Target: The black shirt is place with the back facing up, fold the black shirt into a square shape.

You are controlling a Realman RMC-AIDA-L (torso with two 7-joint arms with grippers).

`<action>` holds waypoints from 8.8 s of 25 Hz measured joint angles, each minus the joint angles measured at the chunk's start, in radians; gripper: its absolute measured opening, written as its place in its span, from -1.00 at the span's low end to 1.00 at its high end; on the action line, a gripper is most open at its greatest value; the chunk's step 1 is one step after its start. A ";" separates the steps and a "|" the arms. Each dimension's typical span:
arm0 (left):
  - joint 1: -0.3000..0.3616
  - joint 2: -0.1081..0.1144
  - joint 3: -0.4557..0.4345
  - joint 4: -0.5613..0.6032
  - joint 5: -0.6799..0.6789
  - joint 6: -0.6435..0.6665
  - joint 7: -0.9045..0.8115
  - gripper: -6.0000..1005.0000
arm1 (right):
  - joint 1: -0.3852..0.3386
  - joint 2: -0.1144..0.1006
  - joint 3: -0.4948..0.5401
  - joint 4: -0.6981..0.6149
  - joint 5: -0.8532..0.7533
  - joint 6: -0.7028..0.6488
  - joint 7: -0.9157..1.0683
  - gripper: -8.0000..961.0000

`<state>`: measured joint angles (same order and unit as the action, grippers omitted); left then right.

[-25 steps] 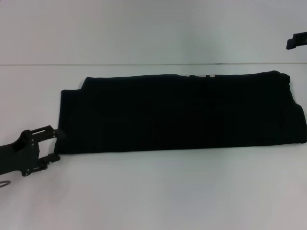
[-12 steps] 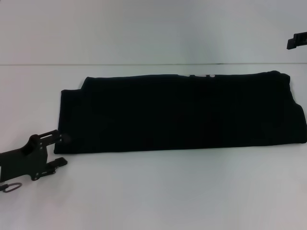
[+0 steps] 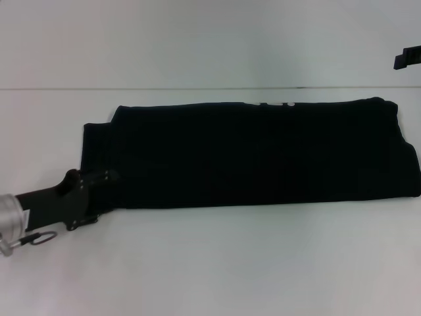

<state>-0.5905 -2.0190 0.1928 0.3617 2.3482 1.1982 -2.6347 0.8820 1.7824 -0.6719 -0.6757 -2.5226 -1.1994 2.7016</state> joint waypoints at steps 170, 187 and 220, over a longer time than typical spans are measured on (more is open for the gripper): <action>-0.091 -0.052 0.336 0.419 -0.226 0.247 0.229 0.89 | 0.002 0.201 -0.288 -0.070 -0.288 -0.060 0.117 0.94; -0.067 -0.062 0.336 0.409 -0.287 0.252 0.240 0.88 | -0.046 0.176 -0.146 -0.018 -0.046 -0.060 0.000 0.94; -0.234 -0.119 0.392 0.024 -0.410 0.033 0.276 0.75 | 0.008 -0.018 -0.023 -0.029 0.079 -0.196 0.038 0.93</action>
<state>-0.8241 -2.1379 0.5852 0.3858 1.9382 1.2313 -2.3591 0.8899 1.7646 -0.6950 -0.7042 -2.4437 -1.3957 2.7397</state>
